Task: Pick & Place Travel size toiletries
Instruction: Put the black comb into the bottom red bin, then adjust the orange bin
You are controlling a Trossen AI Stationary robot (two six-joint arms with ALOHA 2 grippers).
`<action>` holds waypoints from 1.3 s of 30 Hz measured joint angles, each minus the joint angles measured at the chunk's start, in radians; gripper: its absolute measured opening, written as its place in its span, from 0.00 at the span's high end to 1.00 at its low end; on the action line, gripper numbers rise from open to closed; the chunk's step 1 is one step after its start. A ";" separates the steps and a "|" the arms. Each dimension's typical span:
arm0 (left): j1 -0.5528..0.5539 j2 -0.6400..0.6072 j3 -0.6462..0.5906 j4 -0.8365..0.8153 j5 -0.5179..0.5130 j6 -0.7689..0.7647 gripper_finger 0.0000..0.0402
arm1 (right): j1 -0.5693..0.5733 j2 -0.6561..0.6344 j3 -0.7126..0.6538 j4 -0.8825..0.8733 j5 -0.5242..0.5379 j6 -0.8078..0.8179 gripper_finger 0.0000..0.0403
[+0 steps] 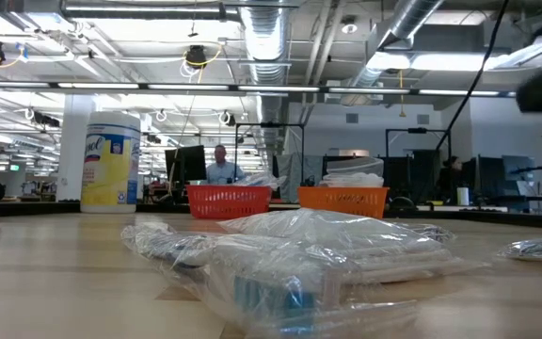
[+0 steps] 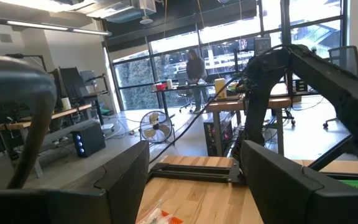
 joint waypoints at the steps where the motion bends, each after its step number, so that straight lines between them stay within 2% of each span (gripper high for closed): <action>1: 0.003 0.000 0.000 0.000 0.000 0.000 0.39 | 0.000 0.000 0.021 -0.046 0.014 -0.008 1.00; 5: 0.012 0.000 0.000 0.000 0.000 0.000 0.39 | 0.002 0.000 0.110 -0.163 0.100 -0.046 1.00; 13: 0.011 0.000 0.000 -0.001 0.000 0.000 0.39 | 0.008 -0.001 0.257 -0.310 0.356 -0.110 1.00; 21: 0.011 0.000 0.000 -0.003 0.004 0.000 0.39 | -0.001 -0.001 0.286 -0.334 0.448 -0.123 1.00; 26: 0.011 0.000 0.000 -0.017 0.047 -0.007 0.39 | 0.000 -0.003 0.286 -0.336 0.516 -0.122 1.00; 32: 0.011 0.000 0.000 -0.044 0.060 -0.029 0.39 | 0.017 -0.050 0.270 -0.298 0.600 -0.106 1.00; 36: 0.011 0.000 0.000 -0.046 0.144 -0.030 0.39 | 0.027 -0.071 0.270 -0.253 0.639 -0.104 1.00; 39: 0.011 0.000 0.000 -0.046 0.165 -0.046 0.39 | 0.035 -0.072 0.268 -0.250 0.655 -0.103 1.00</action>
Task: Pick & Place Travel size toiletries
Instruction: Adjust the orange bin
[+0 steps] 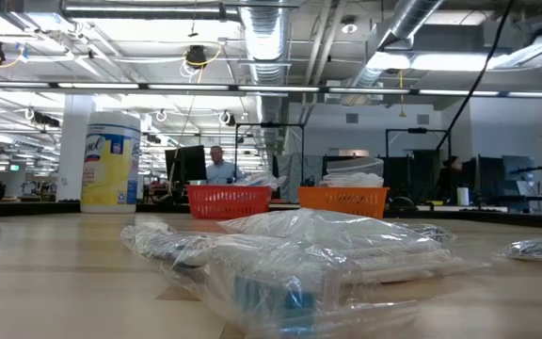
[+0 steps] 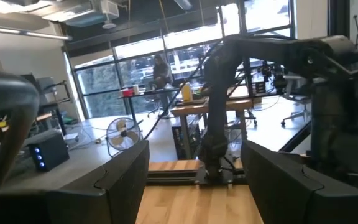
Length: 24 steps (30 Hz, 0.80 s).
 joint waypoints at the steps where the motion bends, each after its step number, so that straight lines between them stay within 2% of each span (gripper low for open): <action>1: 0.000 0.000 0.000 0.000 0.000 -0.001 0.39 | 0.001 -0.001 -0.009 0.012 0.006 0.000 1.00; 5: 0.000 0.000 0.000 -0.007 0.000 -0.004 0.39 | 0.001 -0.022 -0.104 0.118 0.006 0.000 1.00; 13: 0.011 0.000 0.000 -0.020 0.007 -0.010 0.39 | -0.009 -0.169 -0.378 0.490 0.006 -0.034 1.00; 15: 0.021 0.000 0.000 -0.037 0.037 -0.021 0.39 | -0.016 -0.196 -0.432 0.566 0.026 -0.045 1.00; 18: 0.052 0.000 0.000 -0.085 0.157 -0.061 0.39 | -0.006 -0.262 -0.506 0.633 0.188 -0.037 1.00; 20: 0.084 0.000 0.000 -0.121 0.284 -0.100 0.39 | 0.006 -0.338 -0.550 0.678 0.288 -0.039 1.00; 24: 0.164 0.000 0.000 -0.194 0.497 -0.207 0.39 | 0.019 -0.481 -0.633 0.817 0.399 -0.117 1.00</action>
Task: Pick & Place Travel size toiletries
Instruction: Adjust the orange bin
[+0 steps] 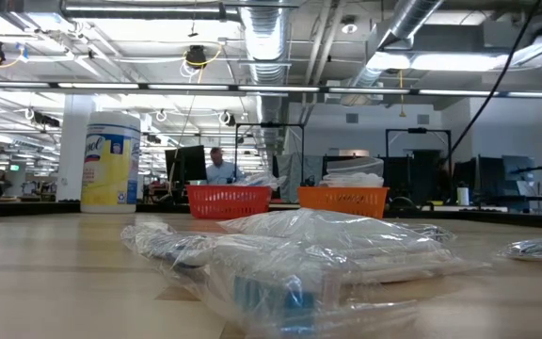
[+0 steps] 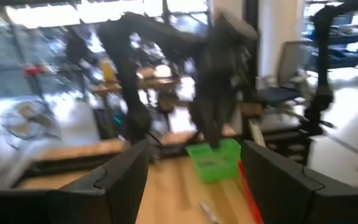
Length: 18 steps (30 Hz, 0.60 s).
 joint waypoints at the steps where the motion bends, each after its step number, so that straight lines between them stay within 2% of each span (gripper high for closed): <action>1: 0.017 0.000 0.000 -0.023 0.042 -0.020 0.39 | 0.001 -0.032 -0.016 0.052 0.011 -0.038 1.00; 5: 0.070 0.000 0.000 -0.088 0.158 -0.079 0.39 | -0.029 -0.138 -0.049 0.262 0.022 -0.245 1.00; 11: 0.070 0.022 0.003 -0.159 0.200 -0.121 0.39 | -0.106 -0.220 -0.050 0.474 -0.024 -0.559 1.00; 16: 0.077 0.044 0.000 -0.193 0.182 -0.114 0.39 | -0.228 -0.275 -0.051 0.510 -0.144 -0.609 1.00; 18: 0.091 0.070 0.003 -0.187 0.216 -0.110 0.39 | -0.291 -0.287 -0.051 0.515 -0.220 -0.604 1.00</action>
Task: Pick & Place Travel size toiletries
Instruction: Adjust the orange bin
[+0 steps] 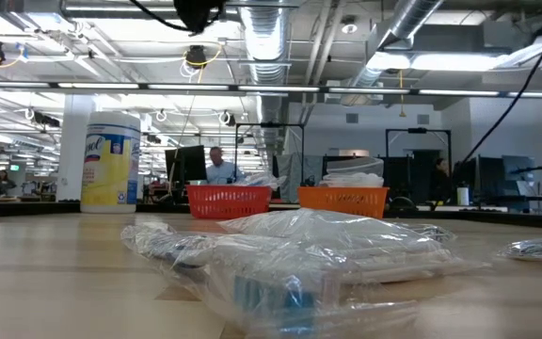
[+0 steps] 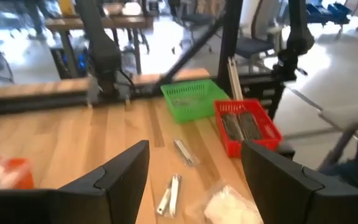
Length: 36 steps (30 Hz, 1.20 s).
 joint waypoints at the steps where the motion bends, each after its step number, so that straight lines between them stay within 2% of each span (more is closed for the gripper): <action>1: 0.013 0.024 0.005 0.000 0.021 0.000 0.39 | -0.031 -0.005 0.000 0.001 -0.039 0.006 1.00; 4: 0.044 0.125 0.040 -0.009 0.070 0.001 0.39 | -0.107 -0.005 -0.003 0.036 -0.124 0.043 1.00; 8: 0.073 0.241 0.116 -0.040 0.072 0.001 0.39 | -0.182 -0.012 -0.084 0.046 -0.191 0.118 1.00; 12: 0.091 0.287 0.161 -0.110 0.072 0.000 0.39 | -0.317 -0.022 -0.178 -0.088 -0.214 0.276 1.00; 16: 0.092 0.273 0.163 -0.141 0.073 -0.006 0.39 | -0.509 -0.028 -0.182 -0.346 -0.346 0.411 1.00; 20: 0.086 0.235 0.164 -0.157 0.076 -0.029 0.39 | -0.632 0.066 -0.183 -0.461 -0.461 0.424 1.00; 23: 0.076 0.213 0.164 -0.174 0.076 -0.030 0.39 | -0.688 0.167 -0.179 -0.455 -0.610 0.390 1.00; 25: 0.068 0.202 0.159 -0.185 0.076 -0.030 0.39 | -0.706 0.241 -0.161 -0.461 -0.661 0.369 1.00; 36: 0.057 0.202 0.159 -0.194 0.069 -0.027 0.39 | -0.729 0.517 -0.009 -0.659 -0.669 0.377 1.00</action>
